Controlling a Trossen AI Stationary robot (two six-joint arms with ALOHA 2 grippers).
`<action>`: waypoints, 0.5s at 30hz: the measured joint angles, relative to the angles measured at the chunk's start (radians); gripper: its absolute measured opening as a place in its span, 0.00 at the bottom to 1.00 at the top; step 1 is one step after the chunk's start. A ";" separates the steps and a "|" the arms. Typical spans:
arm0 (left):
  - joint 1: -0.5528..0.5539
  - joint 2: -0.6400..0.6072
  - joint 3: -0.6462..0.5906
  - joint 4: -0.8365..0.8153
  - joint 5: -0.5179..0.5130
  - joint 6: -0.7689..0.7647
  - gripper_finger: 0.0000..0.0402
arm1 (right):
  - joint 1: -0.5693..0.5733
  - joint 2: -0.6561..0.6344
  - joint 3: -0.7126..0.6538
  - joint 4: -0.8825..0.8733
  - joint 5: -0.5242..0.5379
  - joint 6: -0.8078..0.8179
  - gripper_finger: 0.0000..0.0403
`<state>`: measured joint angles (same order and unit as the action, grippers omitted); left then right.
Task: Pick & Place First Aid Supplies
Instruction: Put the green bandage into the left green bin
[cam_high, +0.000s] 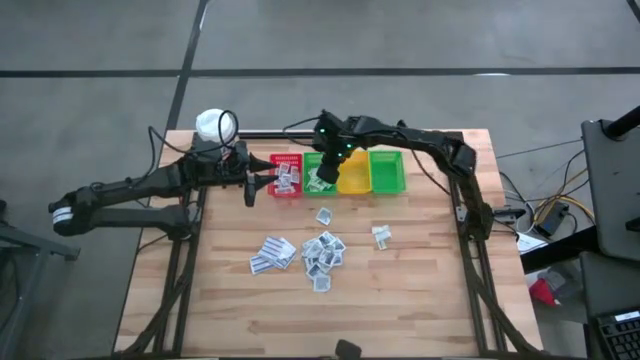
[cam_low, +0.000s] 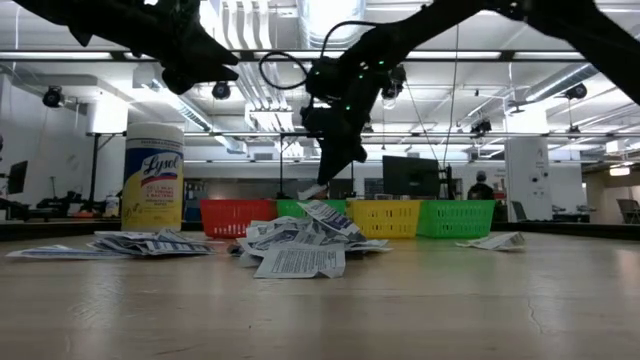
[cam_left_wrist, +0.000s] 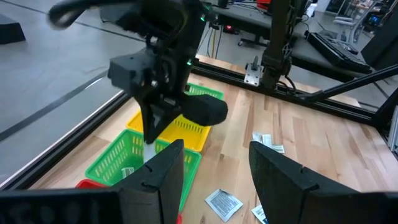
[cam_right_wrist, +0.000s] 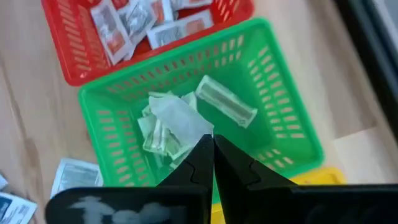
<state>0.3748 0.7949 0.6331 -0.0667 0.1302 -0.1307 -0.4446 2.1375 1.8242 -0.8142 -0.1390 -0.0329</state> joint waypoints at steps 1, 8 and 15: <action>0.000 0.002 0.000 -0.001 0.000 0.000 0.43 | 0.000 0.023 0.036 -0.034 -0.002 -0.005 0.02; 0.000 0.017 0.000 -0.001 0.000 0.000 0.43 | -0.002 0.171 0.259 -0.254 0.000 -0.055 0.02; 0.000 0.018 0.000 -0.001 0.002 0.006 0.43 | -0.001 0.256 0.377 -0.318 0.001 -0.082 0.02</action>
<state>0.3752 0.8131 0.6331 -0.0673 0.1326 -0.1249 -0.4454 2.3938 2.2017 -1.1321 -0.1383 -0.1146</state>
